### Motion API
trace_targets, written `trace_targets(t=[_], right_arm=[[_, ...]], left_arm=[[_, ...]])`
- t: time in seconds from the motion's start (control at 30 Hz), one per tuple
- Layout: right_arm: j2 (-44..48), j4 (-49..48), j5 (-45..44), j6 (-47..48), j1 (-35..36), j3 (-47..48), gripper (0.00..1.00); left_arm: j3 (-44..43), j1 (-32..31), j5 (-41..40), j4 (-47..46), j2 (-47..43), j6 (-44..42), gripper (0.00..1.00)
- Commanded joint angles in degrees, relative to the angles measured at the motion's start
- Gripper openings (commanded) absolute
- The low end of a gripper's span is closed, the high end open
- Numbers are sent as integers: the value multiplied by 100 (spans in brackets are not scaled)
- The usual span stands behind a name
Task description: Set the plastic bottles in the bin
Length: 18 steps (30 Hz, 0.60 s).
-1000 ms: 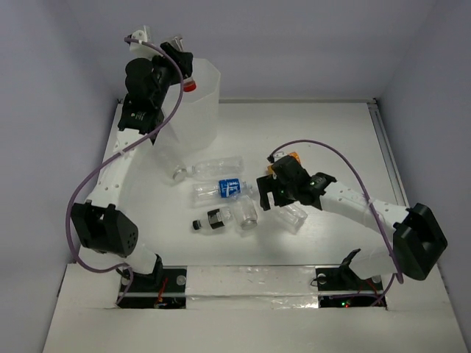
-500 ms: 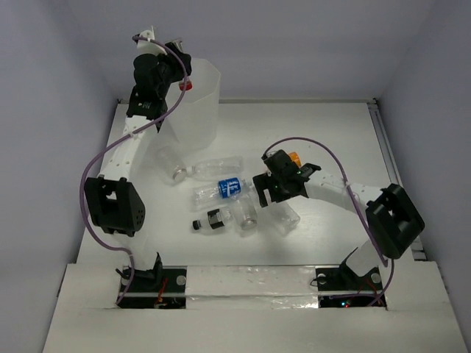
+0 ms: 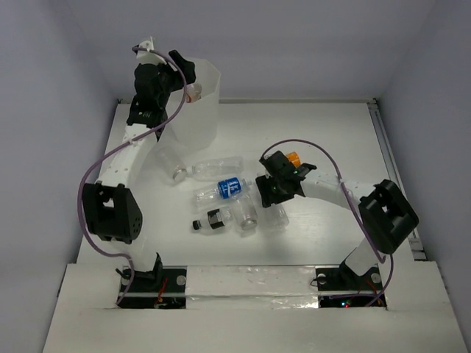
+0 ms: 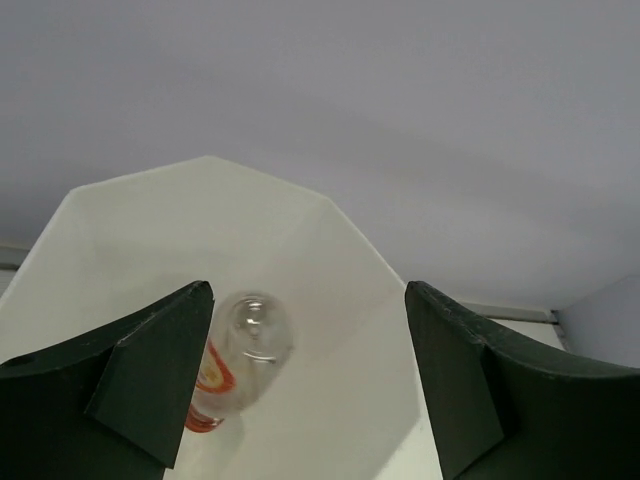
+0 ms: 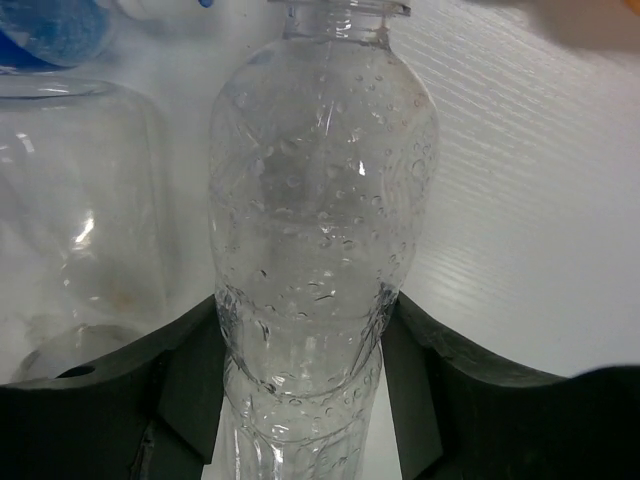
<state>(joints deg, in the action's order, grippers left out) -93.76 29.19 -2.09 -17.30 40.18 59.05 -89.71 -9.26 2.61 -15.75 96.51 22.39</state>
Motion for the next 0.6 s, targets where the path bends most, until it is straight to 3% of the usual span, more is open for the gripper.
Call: trace_targets(t=[0.0,0.17,0.3,0.43,0.57], right_arm=[[568,-133,15,-28,-28,-51,54],[1903,165,-195,7,-28,-43,54],[2704,114,102,77,-28,343,53],[2714,-404,577,113,42,1194,53],[2275,-1710,1235,-63,42,1897,54]], left_arm=[[277,12,-182,-280,-1045,230,74],[1331,12,-753,-192,-2477,660,67],[3042,12,-938,-262,-3733,1065,61],[4205,12,-1061,203,-4552,1495,60],[5234,12,-1131,529,-5176,1900,60]])
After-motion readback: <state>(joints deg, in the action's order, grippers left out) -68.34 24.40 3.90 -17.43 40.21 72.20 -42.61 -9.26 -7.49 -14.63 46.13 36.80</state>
